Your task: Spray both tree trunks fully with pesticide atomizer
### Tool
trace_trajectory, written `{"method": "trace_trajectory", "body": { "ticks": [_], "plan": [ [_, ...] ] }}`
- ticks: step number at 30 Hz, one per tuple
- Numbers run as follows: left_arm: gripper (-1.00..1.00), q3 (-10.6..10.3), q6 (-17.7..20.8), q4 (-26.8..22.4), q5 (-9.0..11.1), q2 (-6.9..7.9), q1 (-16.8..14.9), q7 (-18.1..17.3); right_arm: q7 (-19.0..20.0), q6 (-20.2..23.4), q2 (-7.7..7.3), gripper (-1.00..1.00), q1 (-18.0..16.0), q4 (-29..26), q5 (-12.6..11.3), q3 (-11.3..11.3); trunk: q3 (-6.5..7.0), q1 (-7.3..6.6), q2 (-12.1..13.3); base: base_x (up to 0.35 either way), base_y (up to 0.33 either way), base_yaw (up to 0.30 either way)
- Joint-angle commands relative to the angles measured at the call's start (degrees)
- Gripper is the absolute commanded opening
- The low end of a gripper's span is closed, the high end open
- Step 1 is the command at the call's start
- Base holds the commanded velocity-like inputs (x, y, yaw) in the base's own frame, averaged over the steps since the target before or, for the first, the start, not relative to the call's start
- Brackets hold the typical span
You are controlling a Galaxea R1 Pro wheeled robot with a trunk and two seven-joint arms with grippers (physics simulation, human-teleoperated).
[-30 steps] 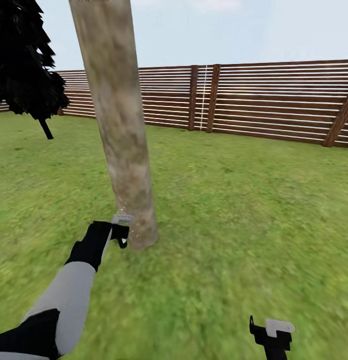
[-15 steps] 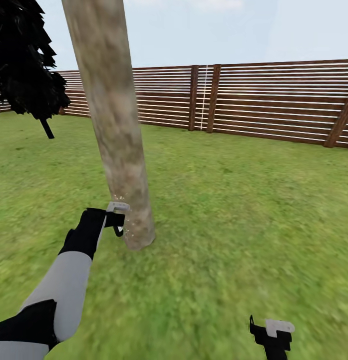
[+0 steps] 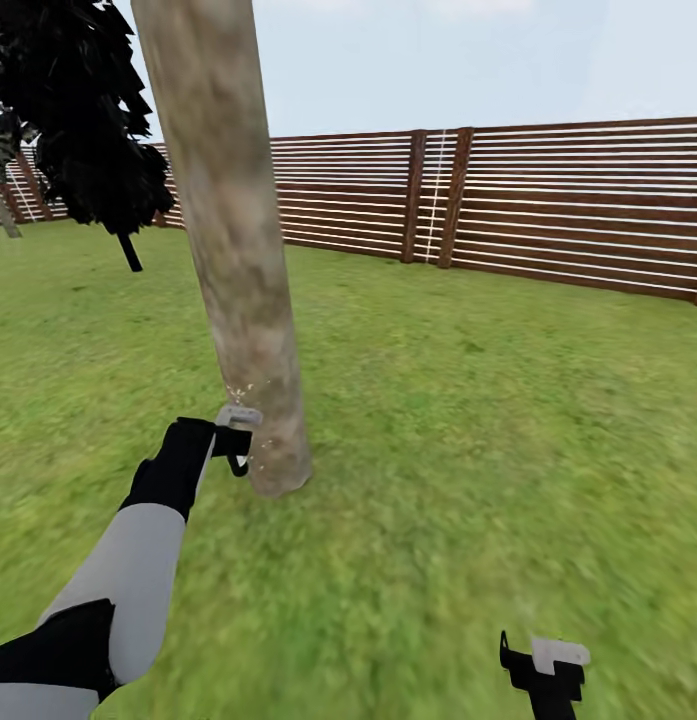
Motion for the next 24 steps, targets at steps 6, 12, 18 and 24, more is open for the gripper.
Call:
{"method": "trace_trajectory", "body": {
  "ticks": [6,12,18,24],
  "plan": [
    [-1.00,0.2,0.0,0.2,0.3,-0.35,0.0,-0.1,0.0,0.0,-0.01,1.00,0.0,0.0,0.0,0.0,0.00,0.00,0.0,0.096,-0.277,0.233],
    [-1.00,0.2,-0.1,1.3,0.3,4.30,1.1,-0.1,0.0,0.0,-0.01,1.00,0.0,0.0,0.0,0.0,0.00,0.00,0.0,0.073,-0.277,0.010],
    [-1.00,-1.2,-0.1,2.3,0.1,-0.45,1.9,0.0,0.0,0.0,-0.01,1.00,0.0,0.0,0.0,0.0,0.00,0.00,0.0,0.002,-0.277,0.000],
    [-1.00,-0.2,-0.1,2.3,0.2,6.55,2.4,0.6,0.0,0.0,0.03,1.00,0.0,0.0,0.0,0.0,0.00,0.00,0.0,0.000,-0.277,0.033]
  ]
}}
